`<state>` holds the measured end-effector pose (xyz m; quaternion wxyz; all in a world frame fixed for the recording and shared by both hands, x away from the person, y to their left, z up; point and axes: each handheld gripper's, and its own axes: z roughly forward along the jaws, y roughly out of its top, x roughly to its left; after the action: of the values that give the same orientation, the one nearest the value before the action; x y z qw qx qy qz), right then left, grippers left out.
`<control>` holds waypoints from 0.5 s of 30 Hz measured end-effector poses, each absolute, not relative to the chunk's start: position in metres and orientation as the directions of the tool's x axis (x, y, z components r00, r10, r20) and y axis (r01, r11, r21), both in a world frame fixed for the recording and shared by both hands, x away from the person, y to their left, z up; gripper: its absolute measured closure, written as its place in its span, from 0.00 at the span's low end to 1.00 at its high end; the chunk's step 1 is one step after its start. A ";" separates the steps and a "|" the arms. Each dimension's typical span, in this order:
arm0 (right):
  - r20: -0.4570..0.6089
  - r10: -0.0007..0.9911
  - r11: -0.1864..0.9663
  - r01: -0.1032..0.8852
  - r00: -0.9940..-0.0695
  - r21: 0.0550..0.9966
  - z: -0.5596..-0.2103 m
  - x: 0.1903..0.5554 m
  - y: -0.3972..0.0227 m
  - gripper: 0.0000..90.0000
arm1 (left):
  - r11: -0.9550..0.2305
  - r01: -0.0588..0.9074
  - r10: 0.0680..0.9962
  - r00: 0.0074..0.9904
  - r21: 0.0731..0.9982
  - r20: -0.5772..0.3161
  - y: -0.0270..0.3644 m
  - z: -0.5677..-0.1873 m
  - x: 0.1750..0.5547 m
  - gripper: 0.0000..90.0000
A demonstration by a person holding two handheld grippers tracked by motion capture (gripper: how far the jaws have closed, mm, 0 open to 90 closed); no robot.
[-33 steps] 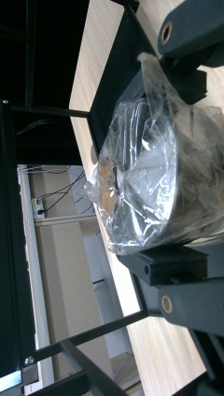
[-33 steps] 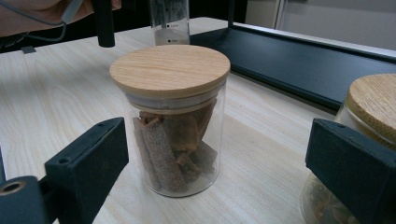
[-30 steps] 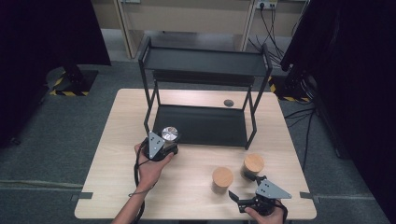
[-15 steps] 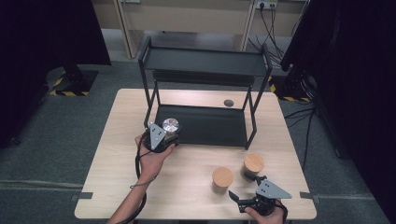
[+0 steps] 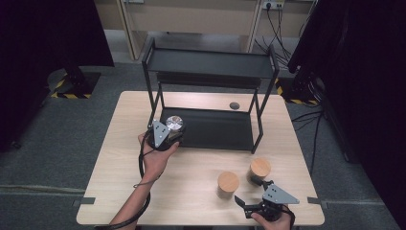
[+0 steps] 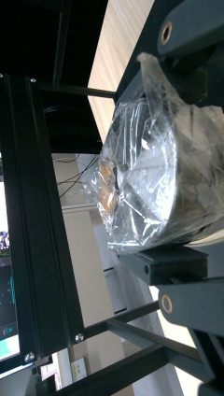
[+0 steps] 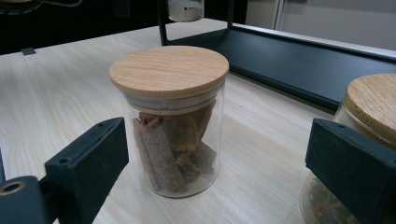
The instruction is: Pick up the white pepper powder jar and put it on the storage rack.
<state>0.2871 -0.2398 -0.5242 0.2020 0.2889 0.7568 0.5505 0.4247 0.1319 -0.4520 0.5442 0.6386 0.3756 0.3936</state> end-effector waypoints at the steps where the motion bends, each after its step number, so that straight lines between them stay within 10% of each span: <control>1: 0.013 0.660 0.227 0.215 -0.751 0.950 -0.524 0.287 -0.240 0.07 | -0.126 0.050 0.909 0.406 0.991 0.095 0.132 -0.451 0.425 0.39; 15: 0.014 0.661 0.225 0.216 -0.750 0.950 -0.524 0.287 -0.240 0.07 | -0.131 0.042 0.916 0.388 0.990 0.105 0.133 -0.438 0.439 0.39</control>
<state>0.2872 -0.2400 -0.5242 0.2023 0.2901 0.7559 0.5510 0.4390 0.1328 -0.4381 0.5401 0.6343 0.3776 0.4042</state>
